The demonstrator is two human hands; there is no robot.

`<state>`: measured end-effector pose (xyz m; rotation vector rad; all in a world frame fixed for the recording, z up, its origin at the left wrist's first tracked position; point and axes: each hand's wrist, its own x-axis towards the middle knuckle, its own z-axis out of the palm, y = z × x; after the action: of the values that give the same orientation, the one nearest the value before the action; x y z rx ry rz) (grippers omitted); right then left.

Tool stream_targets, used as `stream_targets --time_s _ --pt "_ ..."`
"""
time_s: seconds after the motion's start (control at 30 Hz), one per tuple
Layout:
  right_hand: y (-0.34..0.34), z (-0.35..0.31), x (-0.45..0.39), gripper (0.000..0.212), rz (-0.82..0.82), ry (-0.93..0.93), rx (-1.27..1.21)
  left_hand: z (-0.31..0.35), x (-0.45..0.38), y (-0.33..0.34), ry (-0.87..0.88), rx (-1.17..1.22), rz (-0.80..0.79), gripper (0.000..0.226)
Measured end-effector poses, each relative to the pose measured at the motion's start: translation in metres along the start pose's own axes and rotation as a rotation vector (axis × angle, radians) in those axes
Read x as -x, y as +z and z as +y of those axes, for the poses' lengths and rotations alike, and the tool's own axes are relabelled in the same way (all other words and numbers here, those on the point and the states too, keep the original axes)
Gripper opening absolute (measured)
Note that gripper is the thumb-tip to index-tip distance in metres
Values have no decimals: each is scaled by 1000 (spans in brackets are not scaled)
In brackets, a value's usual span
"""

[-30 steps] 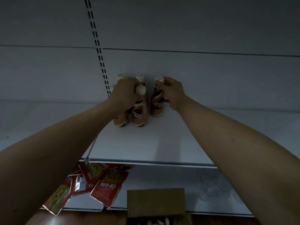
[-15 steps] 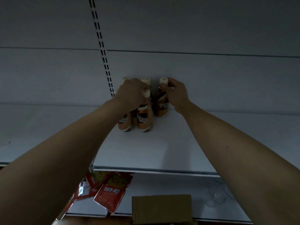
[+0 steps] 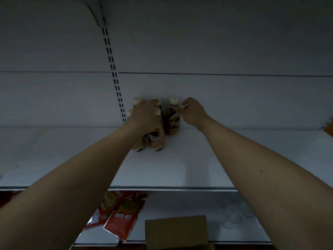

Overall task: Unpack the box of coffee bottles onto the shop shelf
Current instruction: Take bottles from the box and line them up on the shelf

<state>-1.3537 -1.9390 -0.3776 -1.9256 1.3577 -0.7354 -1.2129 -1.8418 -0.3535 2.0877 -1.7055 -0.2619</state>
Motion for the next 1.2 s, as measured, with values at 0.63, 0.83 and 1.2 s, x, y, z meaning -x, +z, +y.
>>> stream_targets --time_s 0.63,0.83,1.2 --pt "-57 -25 150 38 50 -198 386 46 112 0 -6 90 57 34" --pt "-22 24 209 38 -49 -85 310 26 170 51 -23 219 7 21" --pt "69 151 276 28 -315 248 216 -22 248 200 -256 357 -320 19"
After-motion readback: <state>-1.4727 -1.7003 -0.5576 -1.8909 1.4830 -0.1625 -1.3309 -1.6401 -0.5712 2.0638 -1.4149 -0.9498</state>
